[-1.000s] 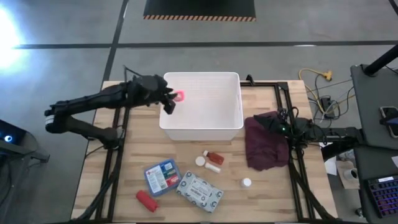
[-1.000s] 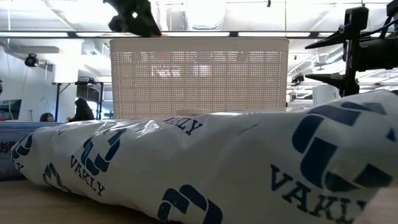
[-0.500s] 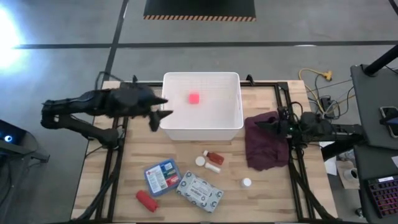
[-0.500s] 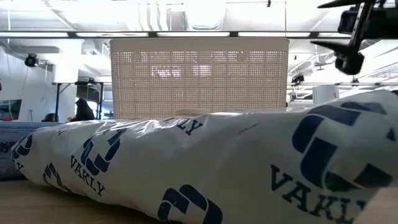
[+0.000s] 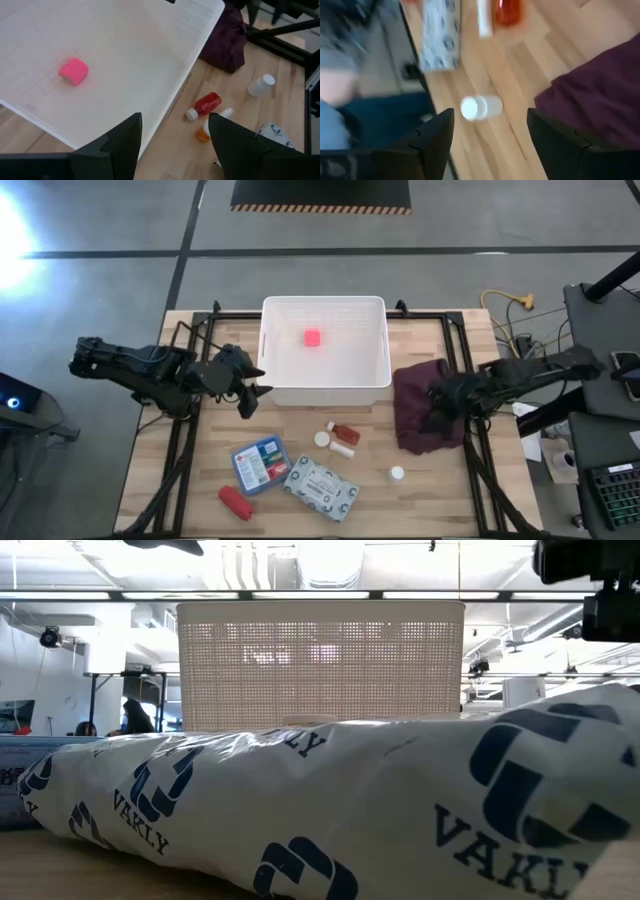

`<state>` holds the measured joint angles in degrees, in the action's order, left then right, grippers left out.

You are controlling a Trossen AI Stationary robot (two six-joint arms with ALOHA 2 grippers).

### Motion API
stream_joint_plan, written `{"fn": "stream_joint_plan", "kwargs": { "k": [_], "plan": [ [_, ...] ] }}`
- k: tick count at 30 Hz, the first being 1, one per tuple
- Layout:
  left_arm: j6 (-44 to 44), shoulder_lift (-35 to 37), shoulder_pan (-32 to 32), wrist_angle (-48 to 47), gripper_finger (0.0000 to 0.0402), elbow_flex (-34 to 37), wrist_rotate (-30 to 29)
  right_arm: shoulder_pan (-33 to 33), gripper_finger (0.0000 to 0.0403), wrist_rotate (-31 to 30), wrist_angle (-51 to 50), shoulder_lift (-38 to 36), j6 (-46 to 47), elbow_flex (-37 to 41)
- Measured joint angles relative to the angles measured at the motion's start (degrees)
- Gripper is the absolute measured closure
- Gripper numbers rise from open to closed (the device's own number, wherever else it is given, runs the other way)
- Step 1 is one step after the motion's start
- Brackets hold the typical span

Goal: Pick & place medical supplies in basket/bin
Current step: Put the white medicine bottle into the white basket

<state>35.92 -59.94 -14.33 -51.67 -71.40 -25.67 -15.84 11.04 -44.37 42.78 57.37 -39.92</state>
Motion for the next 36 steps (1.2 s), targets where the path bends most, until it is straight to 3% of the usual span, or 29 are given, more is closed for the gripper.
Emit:
{"fn": "stream_joint_plan", "kwargs": {
  "k": [7,14,18,24,29,36],
  "plan": [
    [0.11,0.14,-1.45,-0.02,0.0189,1.03,-0.02,-21.13,0.0162,-13.42,-1.57,20.81,-2.29,-7.31],
    [0.68,0.25,-2.16,-0.04,0.0189,1.03,0.00,-35.07,0.0161,-29.67,-4.10,32.93,9.99,-14.05],
    [0.68,0.41,-2.16,-0.05,0.0189,1.03,0.00,-37.70,0.0145,-33.93,-3.47,37.31,13.40,-15.84],
    [2.14,0.44,-2.16,-0.04,0.0190,1.03,0.01,-39.45,0.0098,-34.39,0.41,45.43,11.64,-15.76],
    [3.91,0.44,-2.13,-0.04,0.0190,1.03,-0.02,-39.43,0.0063,-38.44,3.60,49.90,10.21,-15.05],
    [5.21,0.39,-2.13,-0.06,0.0190,1.03,-1.24,-39.45,0.0049,-44.01,8.78,52.61,10.40,-11.83]
  ]
}}
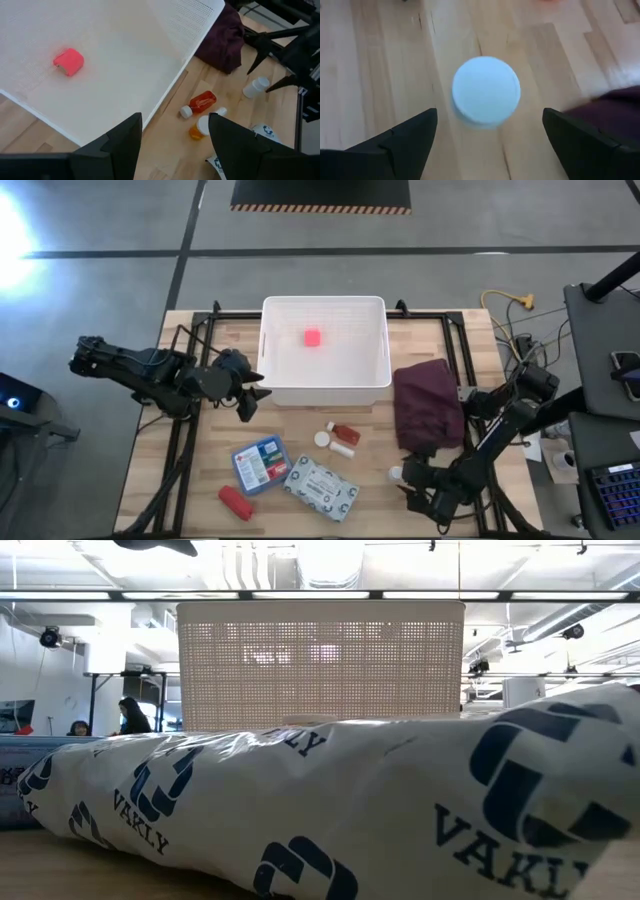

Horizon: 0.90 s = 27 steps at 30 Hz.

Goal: Pick & place medical supplies in basket/bin
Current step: Put the white medicine bottle into the white basket

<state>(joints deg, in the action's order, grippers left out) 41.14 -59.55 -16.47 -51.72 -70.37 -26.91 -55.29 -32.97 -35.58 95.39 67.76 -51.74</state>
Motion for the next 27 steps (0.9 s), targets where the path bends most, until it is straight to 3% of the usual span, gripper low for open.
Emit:
{"fn": "stream_joint_plan", "kwargs": {
  "k": [6,12,17,27],
  "plan": [
    [0.16,0.00,0.00,-0.02,0.0190,0.00,-0.25,0.17,0.0049,-1.36,13.02,1.41,0.09,5.42],
    [0.16,-0.03,0.00,0.00,0.0190,0.00,-0.27,0.17,0.0070,-2.68,15.03,3.09,5.63,8.40],
    [0.16,-0.04,0.00,0.00,0.0190,0.00,-0.27,0.20,0.0115,-7.75,15.24,2.61,8.03,9.16],
    [0.16,-0.04,0.00,0.02,0.0189,0.00,-0.25,4.33,0.0237,-7.90,14.65,-0.48,12.99,9.29]
  ]
}}
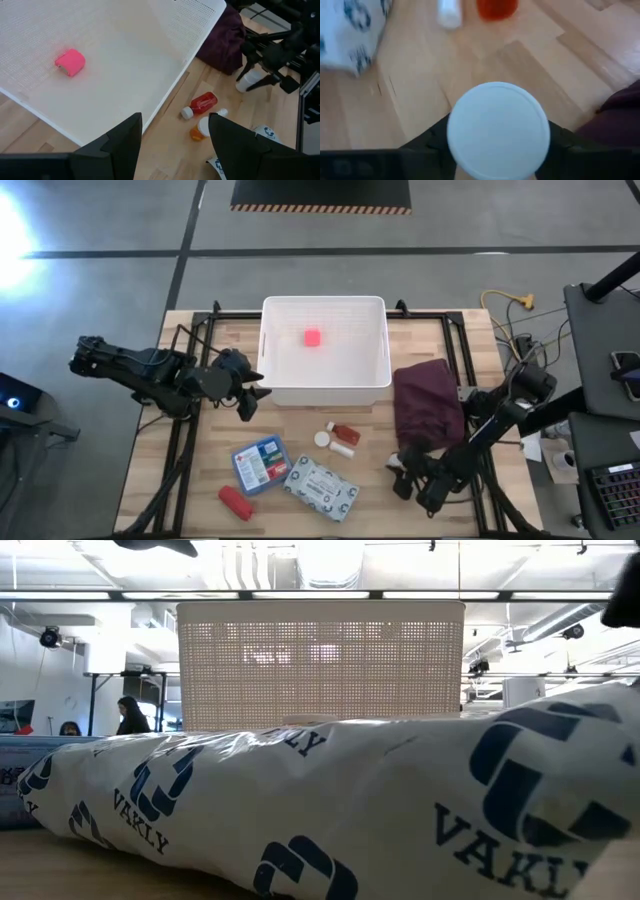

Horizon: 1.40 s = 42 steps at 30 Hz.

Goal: Pick & place medical supplies in basket/bin
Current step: Put the white medicine bottle into the white basket, then put the red bandage into the white basket

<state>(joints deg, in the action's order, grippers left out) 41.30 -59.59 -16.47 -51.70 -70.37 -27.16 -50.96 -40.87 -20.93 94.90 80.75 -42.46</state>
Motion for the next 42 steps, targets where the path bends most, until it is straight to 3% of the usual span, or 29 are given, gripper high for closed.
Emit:
{"fn": "stream_joint_plan", "kwargs": {
  "k": [4,9,14,17,22,24,28,32,37,42],
  "plan": [
    [0.00,-0.17,0.00,0.01,0.0190,0.00,-0.02,1.12,0.0244,-0.66,-0.82,-5.15,1.33,0.48],
    [0.00,-1.04,0.00,0.02,0.0190,0.00,0.00,1.37,0.0244,-1.26,-11.34,-13.89,5.98,0.59],
    [-0.17,-2.09,0.00,0.04,0.0189,0.00,0.06,1.97,0.0244,-10.22,-27.21,-26.83,14.82,-1.42],
    [-0.58,-2.21,-0.38,0.04,0.0189,0.00,0.07,6.04,0.0244,-16.52,-26.71,-33.88,6.13,-5.10],
    [-1.71,-1.83,-1.67,0.22,0.0189,-1.37,0.00,19.40,0.0244,-18.32,-16.29,-38.17,-26.22,-14.11],
    [-2.85,-1.58,-1.99,0.12,0.0189,-2.36,-0.48,27.49,0.0244,-12.01,-13.34,-37.83,-37.40,-17.21],
    [-4.98,-1.46,-1.97,0.03,0.0189,-2.97,-2.28,46.61,0.0243,12.35,-13.80,-34.46,-46.49,-19.84],
    [-5.40,-1.53,-1.97,0.00,0.0189,-2.40,-3.04,59.55,0.0188,28.89,-13.13,-28.14,-50.82,-21.63],
    [-5.22,-1.79,-3.67,0.01,0.0189,-1.86,-2.96,64.91,0.0114,33.19,-13.35,-19.24,-58.52,-27.82],
    [-4.19,-1.84,-7.00,-0.62,0.0189,-1.86,-2.88,64.40,0.0084,32.06,-16.68,-13.53,-66.25,-36.55]
  ]
}}
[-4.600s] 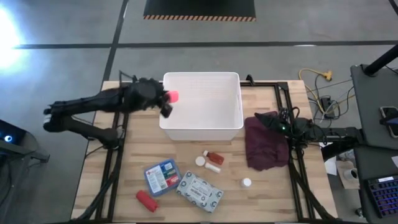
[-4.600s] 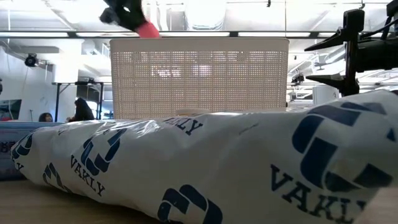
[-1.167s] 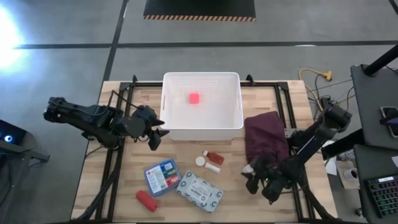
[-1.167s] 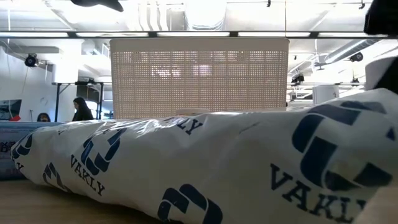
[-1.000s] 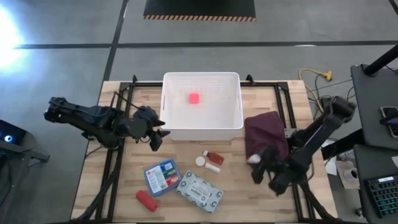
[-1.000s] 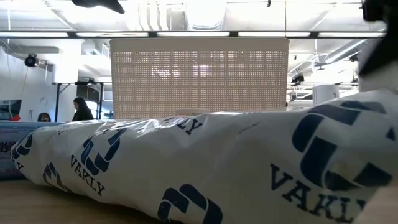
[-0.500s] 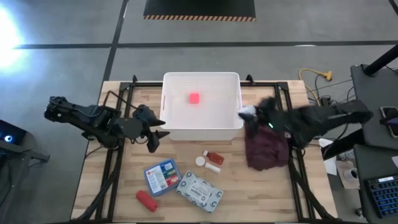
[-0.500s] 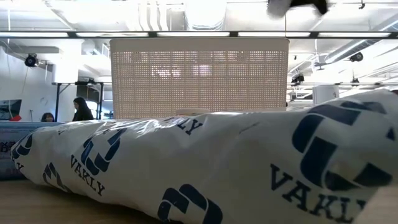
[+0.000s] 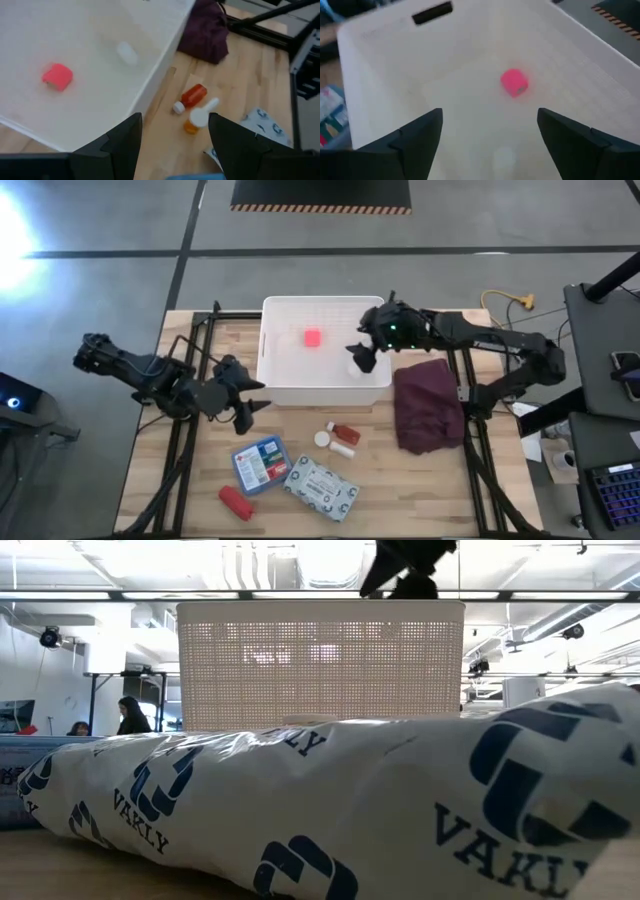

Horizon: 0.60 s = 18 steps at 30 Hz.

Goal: Pick & place medical supplies in basket/bin
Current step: Put the red bandage into the white basket

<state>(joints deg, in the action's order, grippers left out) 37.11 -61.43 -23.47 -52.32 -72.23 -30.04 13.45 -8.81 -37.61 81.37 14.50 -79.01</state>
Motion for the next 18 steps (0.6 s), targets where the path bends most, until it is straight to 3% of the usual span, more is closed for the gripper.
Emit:
{"fn": "stream_joint_plan", "kwargs": {
  "k": [5,9,14,18],
  "plan": [
    [6.80,-0.24,-4.42,-8.03,0.0189,0.13,4.46,-1.53,0.0083,-2.20,-6.16,0.58,-6.19,-4.76],
    [11.51,-2.13,-9.36,-11.69,0.0189,1.90,16.40,-4.09,0.0081,-2.35,-11.70,-2.36,-9.28,-4.83],
    [11.54,-8.65,-16.11,-11.29,0.0189,4.79,29.71,-9.33,0.0081,-6.99,-17.18,-5.01,-10.00,-3.71],
    [11.49,-15.33,-20.77,-11.13,0.0189,6.50,34.52,-12.98,0.0081,-11.74,-19.42,-4.59,-9.48,-3.14]
  ]
}}
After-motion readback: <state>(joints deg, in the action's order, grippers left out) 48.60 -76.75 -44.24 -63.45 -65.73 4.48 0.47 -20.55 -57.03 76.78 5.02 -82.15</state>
